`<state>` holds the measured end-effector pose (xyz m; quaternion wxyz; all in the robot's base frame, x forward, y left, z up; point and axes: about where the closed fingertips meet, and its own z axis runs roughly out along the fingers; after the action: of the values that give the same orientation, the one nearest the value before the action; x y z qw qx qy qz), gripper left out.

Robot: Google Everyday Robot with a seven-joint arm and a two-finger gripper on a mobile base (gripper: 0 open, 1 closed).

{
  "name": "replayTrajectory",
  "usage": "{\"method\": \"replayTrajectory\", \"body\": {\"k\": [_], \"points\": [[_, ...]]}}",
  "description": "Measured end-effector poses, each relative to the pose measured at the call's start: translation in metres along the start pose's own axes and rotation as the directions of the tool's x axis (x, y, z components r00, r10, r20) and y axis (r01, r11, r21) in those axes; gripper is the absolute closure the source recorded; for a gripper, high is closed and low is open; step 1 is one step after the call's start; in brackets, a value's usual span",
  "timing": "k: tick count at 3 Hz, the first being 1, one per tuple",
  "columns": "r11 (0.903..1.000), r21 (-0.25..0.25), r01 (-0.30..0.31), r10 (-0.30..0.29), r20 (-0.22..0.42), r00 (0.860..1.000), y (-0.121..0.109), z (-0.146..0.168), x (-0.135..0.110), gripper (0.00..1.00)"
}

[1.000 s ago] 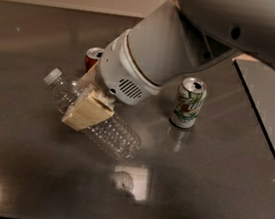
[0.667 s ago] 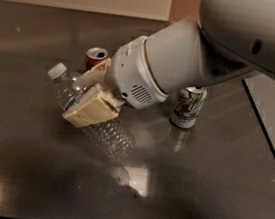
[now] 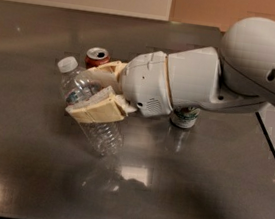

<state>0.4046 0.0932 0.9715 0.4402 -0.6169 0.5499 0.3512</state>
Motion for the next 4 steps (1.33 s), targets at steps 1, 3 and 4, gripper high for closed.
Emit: {"method": "replayTrajectory", "body": {"k": [1, 3, 4], "points": [[1.0000, -0.004, 0.008, -0.007, 0.111, 0.994, -0.007, -0.004, 0.006, 1.00], [1.0000, -0.006, -0.006, 0.007, 0.259, 0.966, -0.017, -0.018, 0.027, 1.00], [0.9999, 0.009, -0.008, 0.005, 0.286, 0.958, -0.014, -0.023, 0.033, 1.00]]}}
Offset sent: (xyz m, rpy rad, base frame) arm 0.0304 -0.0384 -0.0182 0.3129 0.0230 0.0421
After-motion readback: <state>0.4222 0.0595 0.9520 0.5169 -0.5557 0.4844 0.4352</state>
